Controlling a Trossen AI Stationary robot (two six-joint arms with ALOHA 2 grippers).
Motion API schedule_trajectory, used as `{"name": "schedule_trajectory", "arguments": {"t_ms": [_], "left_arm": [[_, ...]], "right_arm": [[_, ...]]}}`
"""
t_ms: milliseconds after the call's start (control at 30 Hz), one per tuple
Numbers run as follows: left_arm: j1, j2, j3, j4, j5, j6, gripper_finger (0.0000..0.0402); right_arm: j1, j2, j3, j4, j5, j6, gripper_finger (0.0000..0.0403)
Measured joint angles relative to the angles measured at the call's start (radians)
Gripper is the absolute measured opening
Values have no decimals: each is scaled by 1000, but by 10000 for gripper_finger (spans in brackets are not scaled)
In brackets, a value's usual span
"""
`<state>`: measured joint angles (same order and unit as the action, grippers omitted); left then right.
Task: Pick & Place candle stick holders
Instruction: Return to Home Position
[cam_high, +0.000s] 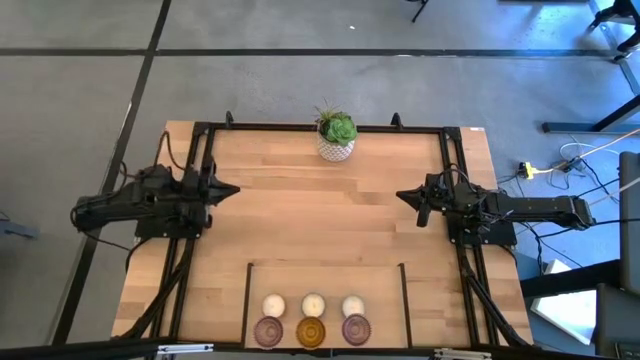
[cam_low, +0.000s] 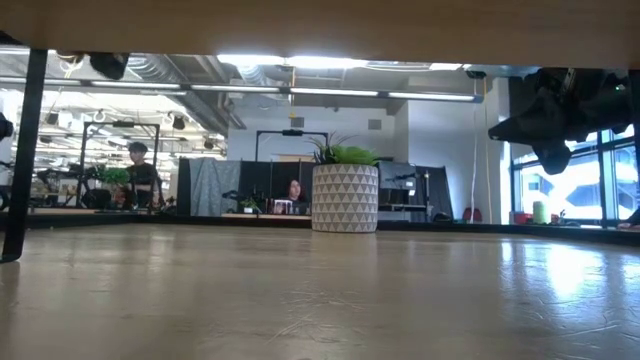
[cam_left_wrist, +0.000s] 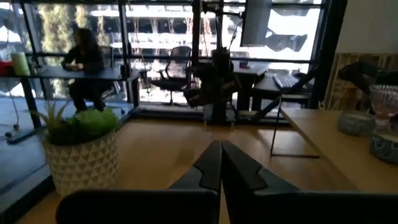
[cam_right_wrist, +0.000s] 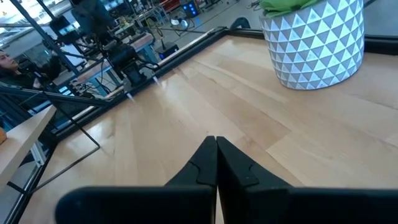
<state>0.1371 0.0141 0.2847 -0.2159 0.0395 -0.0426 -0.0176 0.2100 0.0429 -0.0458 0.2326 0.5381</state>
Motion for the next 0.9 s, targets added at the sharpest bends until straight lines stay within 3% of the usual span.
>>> {"name": "schedule_trajectory", "arguments": {"t_ms": [200, 400, 600, 667, 900], "left_arm": [[0, -13, 32, -76, -2, -33, 2], [0, -14, 29, -77, -5, -52, 2], [0, -14, 29, -65, -39, -67, 2], [0, -14, 29, -64, -46, -67, 2], [0, -14, 29, -65, -50, -75, 2]], "right_arm": [[0, 2, 0, 1, 1, -15, 0], [1, 6, 0, 11, 11, -206, 0], [2, -10, 0, 54, 258, -150, 0], [3, -19, 1, 49, 289, -145, 0], [53, -24, 1, 2, 74, -338, 0]]}}
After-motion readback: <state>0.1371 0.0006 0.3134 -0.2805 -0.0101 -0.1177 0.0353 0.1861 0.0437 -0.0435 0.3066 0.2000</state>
